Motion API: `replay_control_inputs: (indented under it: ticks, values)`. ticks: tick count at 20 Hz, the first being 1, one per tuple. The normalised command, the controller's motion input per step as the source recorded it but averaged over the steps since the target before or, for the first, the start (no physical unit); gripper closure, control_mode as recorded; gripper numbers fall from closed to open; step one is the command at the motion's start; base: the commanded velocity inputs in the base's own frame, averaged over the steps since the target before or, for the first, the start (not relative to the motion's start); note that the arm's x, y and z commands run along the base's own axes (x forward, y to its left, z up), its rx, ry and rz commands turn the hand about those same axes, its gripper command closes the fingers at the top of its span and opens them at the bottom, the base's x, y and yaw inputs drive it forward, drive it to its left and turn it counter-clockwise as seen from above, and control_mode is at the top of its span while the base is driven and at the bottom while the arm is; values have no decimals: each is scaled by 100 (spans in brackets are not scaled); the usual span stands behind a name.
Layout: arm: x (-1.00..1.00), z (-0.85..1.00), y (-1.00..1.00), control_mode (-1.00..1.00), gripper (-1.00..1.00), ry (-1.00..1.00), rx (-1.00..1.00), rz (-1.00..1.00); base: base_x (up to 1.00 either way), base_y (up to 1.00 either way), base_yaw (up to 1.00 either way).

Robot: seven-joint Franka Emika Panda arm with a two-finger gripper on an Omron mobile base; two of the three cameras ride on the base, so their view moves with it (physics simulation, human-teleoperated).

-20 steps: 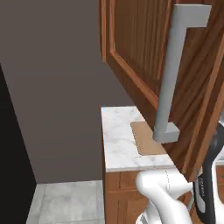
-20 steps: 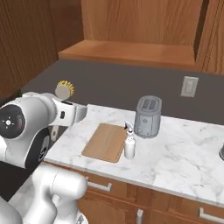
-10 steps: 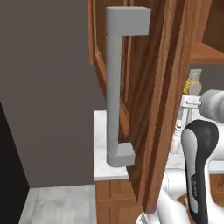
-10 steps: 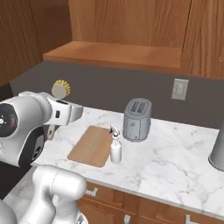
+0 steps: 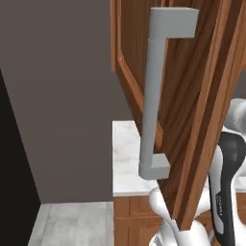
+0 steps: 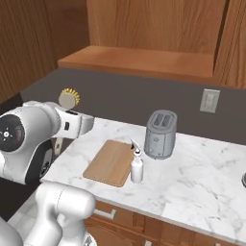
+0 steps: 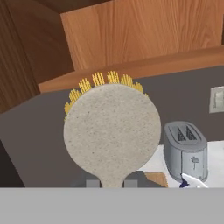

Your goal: Grab the spray bottle from the cabinet, then place it next to the cutting board for sanitizing. Then grab the dish brush from the countertop next to the sink and place it next to the cutting board.

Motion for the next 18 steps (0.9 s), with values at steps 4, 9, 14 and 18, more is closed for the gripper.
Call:
replay_control_inputs:
  ticks: [4,9,14,18]
  values:
    - [0,0,0,100,100,0,0,0,3,-16,25]
    - [0,0,0,100,100,0,0,0,0,-16,26]
    - [0,0,0,100,100,0,0,0,0,1,10]
    - [0,0,0,100,100,0,0,0,0,3,4]
